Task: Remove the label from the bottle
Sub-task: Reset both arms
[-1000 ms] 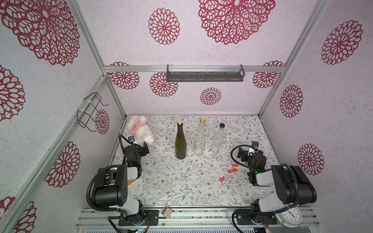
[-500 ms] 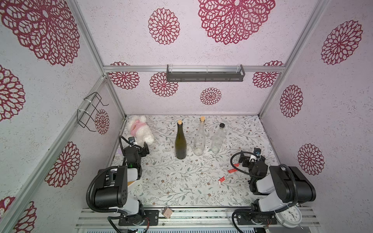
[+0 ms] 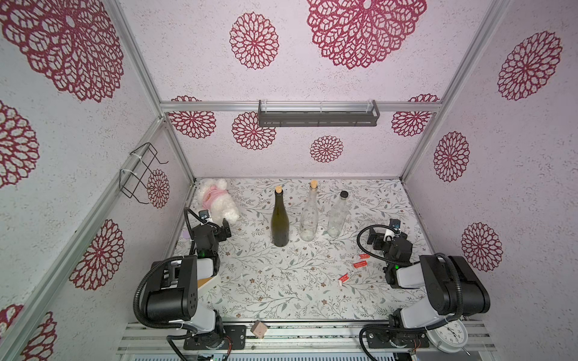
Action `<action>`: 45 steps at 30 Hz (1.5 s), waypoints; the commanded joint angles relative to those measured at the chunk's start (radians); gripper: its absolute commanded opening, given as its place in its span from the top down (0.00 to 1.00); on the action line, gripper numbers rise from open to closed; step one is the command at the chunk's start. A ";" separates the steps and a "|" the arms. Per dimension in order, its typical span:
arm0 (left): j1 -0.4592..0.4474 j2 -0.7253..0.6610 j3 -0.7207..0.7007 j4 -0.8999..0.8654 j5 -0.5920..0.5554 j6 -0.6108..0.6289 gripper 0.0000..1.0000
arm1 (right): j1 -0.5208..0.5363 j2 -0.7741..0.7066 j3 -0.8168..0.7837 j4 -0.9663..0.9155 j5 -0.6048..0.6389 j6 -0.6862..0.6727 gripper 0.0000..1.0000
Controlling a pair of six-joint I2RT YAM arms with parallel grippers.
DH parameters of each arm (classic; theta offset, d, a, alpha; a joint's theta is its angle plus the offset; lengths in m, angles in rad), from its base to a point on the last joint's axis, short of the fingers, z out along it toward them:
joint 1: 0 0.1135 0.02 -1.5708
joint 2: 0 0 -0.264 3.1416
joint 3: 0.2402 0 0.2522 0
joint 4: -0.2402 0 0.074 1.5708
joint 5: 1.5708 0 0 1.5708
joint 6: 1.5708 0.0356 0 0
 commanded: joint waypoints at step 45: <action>0.013 -0.004 0.015 0.013 0.027 0.009 0.03 | -0.001 -0.017 0.007 0.028 -0.055 -0.025 0.01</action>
